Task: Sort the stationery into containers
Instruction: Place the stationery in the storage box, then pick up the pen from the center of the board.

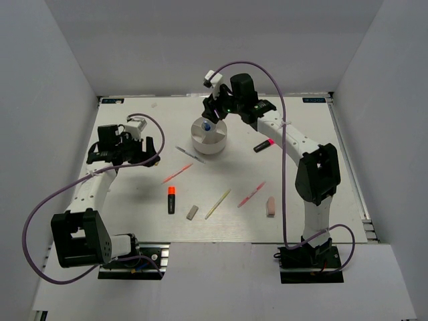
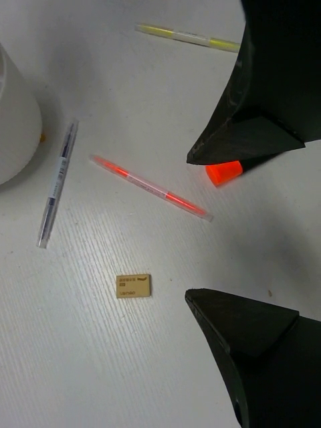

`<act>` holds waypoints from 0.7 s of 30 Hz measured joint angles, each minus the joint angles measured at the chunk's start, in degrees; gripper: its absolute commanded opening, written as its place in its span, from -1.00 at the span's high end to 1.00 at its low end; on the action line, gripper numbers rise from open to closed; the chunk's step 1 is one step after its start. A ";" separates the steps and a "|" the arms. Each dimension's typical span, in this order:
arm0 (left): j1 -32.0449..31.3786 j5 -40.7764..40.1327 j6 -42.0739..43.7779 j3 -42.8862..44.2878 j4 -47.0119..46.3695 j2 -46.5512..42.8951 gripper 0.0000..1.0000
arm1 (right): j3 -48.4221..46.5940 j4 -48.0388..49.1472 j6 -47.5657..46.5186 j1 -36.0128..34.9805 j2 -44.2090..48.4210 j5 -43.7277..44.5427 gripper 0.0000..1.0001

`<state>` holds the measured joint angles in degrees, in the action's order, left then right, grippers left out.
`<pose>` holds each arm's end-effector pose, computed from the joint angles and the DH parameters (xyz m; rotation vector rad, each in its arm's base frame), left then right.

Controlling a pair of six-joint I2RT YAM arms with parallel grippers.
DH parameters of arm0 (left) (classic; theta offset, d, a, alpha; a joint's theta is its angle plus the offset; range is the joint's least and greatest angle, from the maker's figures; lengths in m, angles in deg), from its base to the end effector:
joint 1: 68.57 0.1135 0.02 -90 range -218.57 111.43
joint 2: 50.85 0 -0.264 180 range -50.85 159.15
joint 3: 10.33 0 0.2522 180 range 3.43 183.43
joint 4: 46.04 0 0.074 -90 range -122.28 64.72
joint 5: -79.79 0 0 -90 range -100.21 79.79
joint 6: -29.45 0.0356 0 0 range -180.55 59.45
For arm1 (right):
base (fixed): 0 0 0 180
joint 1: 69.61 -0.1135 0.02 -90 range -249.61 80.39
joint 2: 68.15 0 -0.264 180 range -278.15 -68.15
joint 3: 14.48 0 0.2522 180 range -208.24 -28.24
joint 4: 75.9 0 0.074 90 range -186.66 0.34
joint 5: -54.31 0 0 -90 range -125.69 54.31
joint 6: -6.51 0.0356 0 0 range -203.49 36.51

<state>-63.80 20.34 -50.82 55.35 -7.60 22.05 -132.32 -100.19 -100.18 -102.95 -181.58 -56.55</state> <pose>0.2663 0.0041 0.2593 0.3504 2.2555 -0.4979 0.3918 0.2729 0.3386 -1.0343 1.6313 0.5435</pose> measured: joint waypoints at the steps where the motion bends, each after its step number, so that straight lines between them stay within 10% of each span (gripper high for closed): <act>1: -0.04 0.31 1.03 -0.15 0.39 0.00 -0.65 | 0.00 0.00 0.09 0.00 0.00 0.04 -0.19; 21: -13.75 -6.60 15.72 6.56 3.85 21.20 -0.21 | 18.56 0.15 13.42 6.64 26.62 -0.46 -0.09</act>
<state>-77.54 13.74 -35.10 61.91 -3.75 43.25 -113.76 -100.04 -86.75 -96.31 -154.96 -57.01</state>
